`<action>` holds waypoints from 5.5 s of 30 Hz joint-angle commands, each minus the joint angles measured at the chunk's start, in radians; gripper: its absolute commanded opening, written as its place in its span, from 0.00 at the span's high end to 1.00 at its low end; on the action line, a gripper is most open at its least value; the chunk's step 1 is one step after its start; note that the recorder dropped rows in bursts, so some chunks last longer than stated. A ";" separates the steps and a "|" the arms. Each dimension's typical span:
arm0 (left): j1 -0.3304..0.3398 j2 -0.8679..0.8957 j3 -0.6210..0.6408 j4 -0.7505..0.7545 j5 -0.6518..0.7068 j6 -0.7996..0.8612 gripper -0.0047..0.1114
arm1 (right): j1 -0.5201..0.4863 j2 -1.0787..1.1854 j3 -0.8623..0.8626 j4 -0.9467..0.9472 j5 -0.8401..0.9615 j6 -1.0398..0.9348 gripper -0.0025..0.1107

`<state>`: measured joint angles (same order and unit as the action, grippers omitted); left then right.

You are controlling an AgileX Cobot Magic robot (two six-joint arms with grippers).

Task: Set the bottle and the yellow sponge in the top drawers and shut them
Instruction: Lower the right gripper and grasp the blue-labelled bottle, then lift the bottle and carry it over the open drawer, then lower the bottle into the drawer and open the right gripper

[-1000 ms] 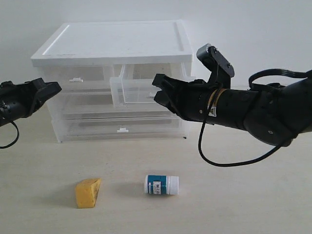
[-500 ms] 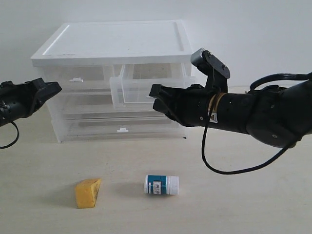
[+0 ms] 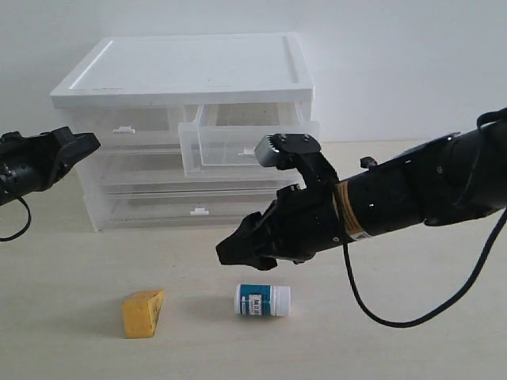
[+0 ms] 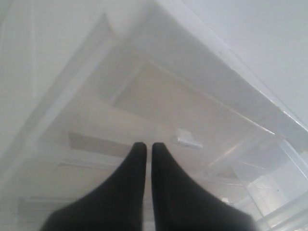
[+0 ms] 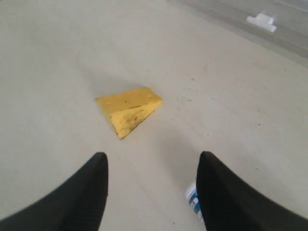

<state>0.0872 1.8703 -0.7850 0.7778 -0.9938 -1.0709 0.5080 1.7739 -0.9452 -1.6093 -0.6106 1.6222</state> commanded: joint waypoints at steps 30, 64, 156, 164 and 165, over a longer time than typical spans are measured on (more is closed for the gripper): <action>0.001 0.003 -0.006 0.012 -0.001 -0.003 0.93 | 0.242 0.108 0.096 -0.135 0.611 -0.485 0.54; 0.001 0.003 -0.006 0.001 -0.005 0.001 0.93 | 0.281 -0.246 0.081 -0.131 0.514 -0.495 0.98; 0.001 0.003 -0.006 0.019 -0.005 0.005 0.93 | 0.149 -0.073 -0.313 0.703 0.911 -0.637 0.98; 0.001 0.003 -0.006 0.015 -0.003 0.005 0.93 | 0.149 -0.047 -0.313 0.772 0.748 -0.631 0.98; 0.001 0.003 -0.006 0.015 -0.003 0.005 0.93 | 0.151 -0.047 -0.313 0.797 0.725 -0.631 0.98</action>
<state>0.0872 1.8703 -0.7850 0.7971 -0.9938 -1.0689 0.6619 1.7167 -1.2641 -0.8688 0.1704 0.9960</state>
